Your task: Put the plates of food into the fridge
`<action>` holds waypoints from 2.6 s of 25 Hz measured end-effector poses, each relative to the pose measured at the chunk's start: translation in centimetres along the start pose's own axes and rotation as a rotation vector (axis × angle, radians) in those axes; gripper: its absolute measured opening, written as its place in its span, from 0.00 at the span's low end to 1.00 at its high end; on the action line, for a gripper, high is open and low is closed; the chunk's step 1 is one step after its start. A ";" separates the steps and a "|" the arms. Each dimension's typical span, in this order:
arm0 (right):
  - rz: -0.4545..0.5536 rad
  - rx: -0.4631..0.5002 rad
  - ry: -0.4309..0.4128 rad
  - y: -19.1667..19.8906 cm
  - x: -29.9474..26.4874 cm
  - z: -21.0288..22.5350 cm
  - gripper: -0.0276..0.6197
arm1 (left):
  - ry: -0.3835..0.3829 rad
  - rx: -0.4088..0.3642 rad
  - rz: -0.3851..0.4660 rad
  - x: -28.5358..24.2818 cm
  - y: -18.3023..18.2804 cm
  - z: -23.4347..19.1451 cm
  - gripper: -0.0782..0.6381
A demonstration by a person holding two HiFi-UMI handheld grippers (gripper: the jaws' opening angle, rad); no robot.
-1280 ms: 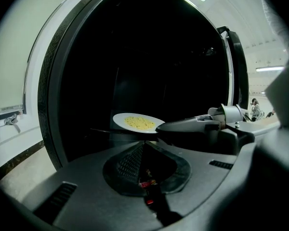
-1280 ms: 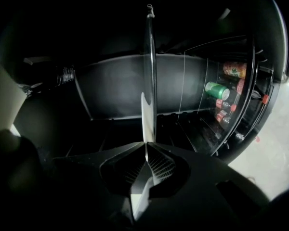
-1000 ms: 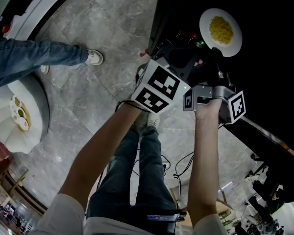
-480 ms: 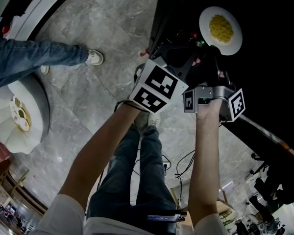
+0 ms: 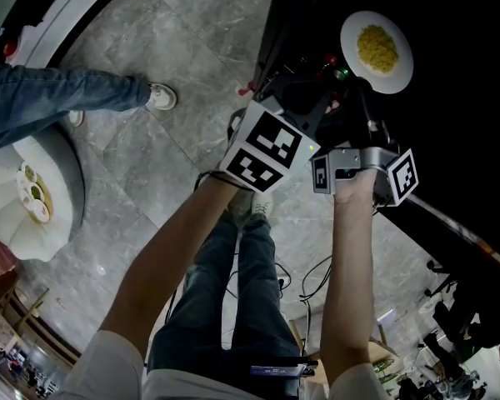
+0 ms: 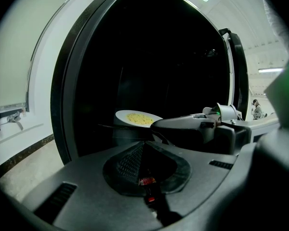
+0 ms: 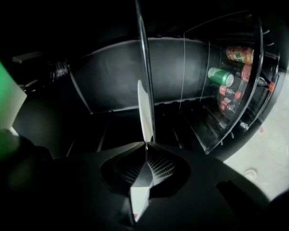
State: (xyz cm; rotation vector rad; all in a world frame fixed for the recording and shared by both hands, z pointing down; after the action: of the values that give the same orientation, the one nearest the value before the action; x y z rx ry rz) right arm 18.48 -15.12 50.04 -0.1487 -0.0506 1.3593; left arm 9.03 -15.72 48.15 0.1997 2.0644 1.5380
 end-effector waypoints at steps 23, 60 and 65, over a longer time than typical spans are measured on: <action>0.018 -0.043 -0.030 0.1 -0.1 -0.5 0.08 | -0.001 -0.015 0.012 1.6 0.0 0.6 0.12; -0.131 0.297 -0.045 2.5 2.2 -0.8 0.07 | -0.085 -0.006 0.026 3.0 0.2 -0.3 0.12; -0.162 0.444 -0.038 4.0 2.7 -1.8 0.06 | -0.102 -0.007 0.046 4.0 -0.3 -0.3 0.12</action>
State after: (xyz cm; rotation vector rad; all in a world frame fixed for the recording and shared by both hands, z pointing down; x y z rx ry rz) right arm 15.36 -11.79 47.56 0.2495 0.2029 1.1817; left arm 5.57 -14.36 46.55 0.3188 1.9869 1.5300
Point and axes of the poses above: the fingertips, and each gripper's own axes: x backward along the fingers, z to its right, y out of its underside, the point moved 4 cm from there along x, backward along the fingers, and after that the axes turned 5 degrees about y, right-handed, at the moved point
